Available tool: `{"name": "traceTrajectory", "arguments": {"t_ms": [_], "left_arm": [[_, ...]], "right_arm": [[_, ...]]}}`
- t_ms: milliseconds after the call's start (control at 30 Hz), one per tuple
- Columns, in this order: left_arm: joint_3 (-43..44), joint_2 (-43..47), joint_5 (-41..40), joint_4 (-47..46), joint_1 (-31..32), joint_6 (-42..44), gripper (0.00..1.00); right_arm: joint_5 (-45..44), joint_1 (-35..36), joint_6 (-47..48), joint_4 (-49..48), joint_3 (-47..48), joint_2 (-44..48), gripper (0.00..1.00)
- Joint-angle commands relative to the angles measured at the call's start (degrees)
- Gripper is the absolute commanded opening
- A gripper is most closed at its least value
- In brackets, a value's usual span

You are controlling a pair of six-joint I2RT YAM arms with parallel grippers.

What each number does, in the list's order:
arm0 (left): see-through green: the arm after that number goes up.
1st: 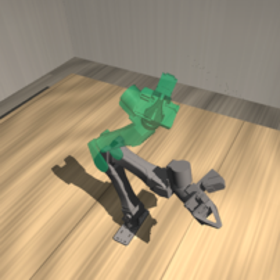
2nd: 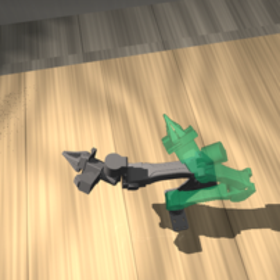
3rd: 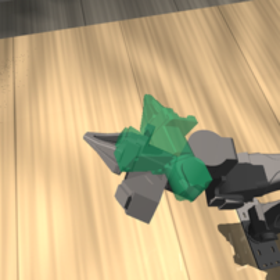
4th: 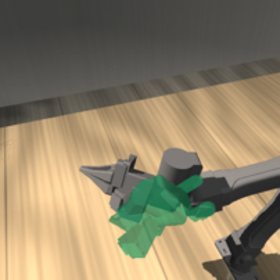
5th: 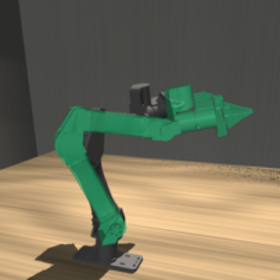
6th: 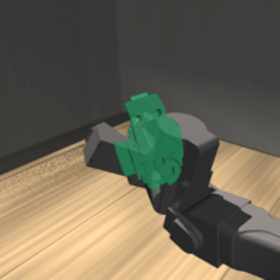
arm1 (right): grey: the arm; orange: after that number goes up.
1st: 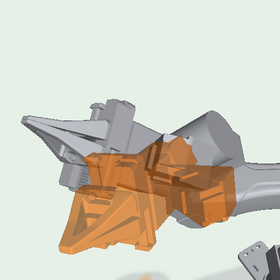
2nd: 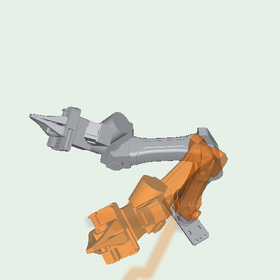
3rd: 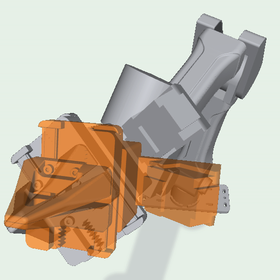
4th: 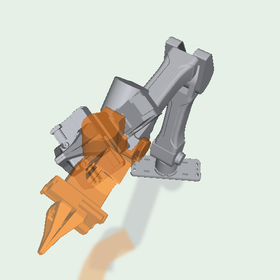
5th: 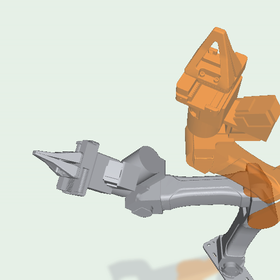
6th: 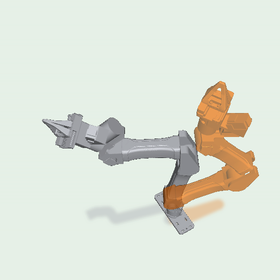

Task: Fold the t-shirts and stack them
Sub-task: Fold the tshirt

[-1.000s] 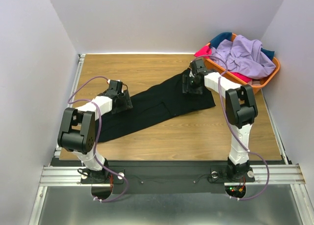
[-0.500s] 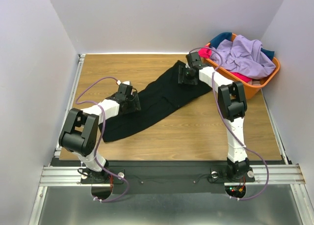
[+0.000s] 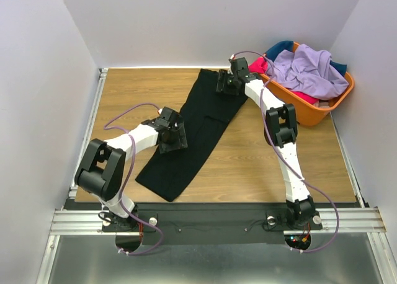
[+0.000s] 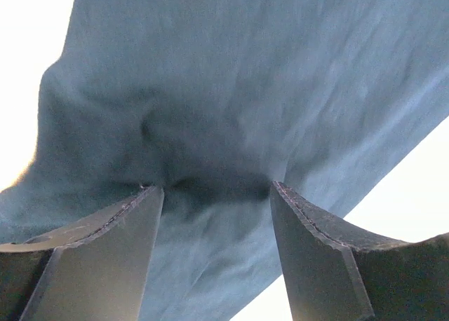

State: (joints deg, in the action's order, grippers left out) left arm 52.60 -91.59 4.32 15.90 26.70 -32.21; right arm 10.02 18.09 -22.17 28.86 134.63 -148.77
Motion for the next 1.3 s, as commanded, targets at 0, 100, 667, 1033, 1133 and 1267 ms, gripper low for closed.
{"name": "traceTrajectory", "arguments": {"t_ms": [0, 100, 667, 1033, 1133, 1267], "left_arm": [[5.3, 5.3, -1.5, 9.6, 0.4, 0.2, 0.74], [7.2, 7.3, -3.9, 10.4, 0.4, 1.4, 0.74], [-0.7, 6.8, 4.3, 9.9, 0.8, 10.9, 0.74], [-6.4, 3.5, 10.8, 6.4, 1.0, 9.8, 0.74], [-6.2, 2.1, 14.2, 5.8, 1.1, 9.2, 0.74], [-4.7, 0.4, 19.1, 4.6, 1.4, 7.7, 0.74]], "right_arm": [[6.8, 0.5, -2.2, 1.3, 2.7, 0.6, 0.68], [8.2, 0.5, -3.0, 0.8, 2.0, 3.8, 0.69], [2.0, 0.5, 1.5, 0.4, -30.5, 23.2, 0.69], [0.2, 0.5, 2.8, 0.3, -26.5, 15.3, 0.69], [0.3, 0.5, 2.6, 0.4, -23.4, 11.8, 0.69], [0.6, 0.5, 1.3, 0.4, -19.2, 7.3, 0.69]]}}
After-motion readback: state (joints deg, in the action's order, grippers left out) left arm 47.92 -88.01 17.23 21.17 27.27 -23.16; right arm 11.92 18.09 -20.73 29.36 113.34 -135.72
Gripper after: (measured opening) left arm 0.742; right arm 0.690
